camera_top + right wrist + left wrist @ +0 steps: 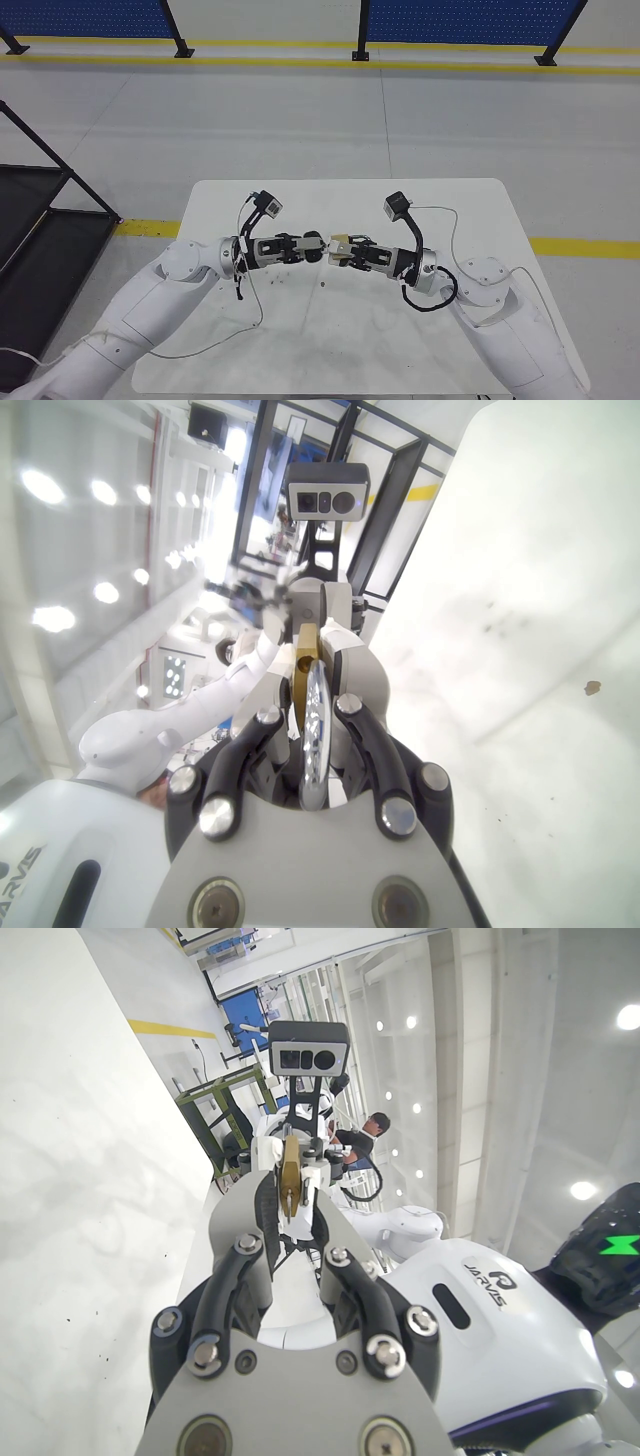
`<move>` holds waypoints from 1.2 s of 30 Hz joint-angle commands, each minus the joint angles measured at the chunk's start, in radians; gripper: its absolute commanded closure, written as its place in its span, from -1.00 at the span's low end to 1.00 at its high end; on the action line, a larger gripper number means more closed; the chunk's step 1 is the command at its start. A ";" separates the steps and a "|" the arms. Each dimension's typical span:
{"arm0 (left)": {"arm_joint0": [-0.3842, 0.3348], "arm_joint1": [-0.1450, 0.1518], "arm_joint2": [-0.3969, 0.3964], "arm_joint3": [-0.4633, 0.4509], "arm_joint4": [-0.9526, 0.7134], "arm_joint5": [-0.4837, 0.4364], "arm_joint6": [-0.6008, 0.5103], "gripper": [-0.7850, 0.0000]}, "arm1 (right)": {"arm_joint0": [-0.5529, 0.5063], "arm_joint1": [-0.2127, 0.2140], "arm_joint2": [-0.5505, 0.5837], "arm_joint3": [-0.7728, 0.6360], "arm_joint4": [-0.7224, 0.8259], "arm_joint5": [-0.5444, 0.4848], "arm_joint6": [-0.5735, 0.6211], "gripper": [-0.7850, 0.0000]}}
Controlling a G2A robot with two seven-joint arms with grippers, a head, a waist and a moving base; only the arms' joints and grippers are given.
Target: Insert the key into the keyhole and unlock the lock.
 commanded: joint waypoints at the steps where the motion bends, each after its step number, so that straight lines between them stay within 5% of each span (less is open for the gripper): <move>1: -0.002 -0.004 0.001 0.001 0.001 0.001 -0.004 0.54 | 0.000 0.000 0.000 0.000 0.000 0.000 0.000 1.00; 20: -0.006 -0.033 -0.011 0.014 0.029 0.028 -0.031 0.62 | 0.000 0.000 0.000 0.000 0.000 0.000 0.000 1.00; 25: -0.001 -0.038 -0.019 0.011 0.042 0.031 -0.033 1.00 | 0.000 0.000 0.000 0.000 0.000 0.000 0.000 1.00; 36: 0.017 -0.044 -0.054 -0.012 0.098 0.015 -0.021 1.00 | 0.000 0.000 0.000 0.000 0.000 0.000 0.000 1.00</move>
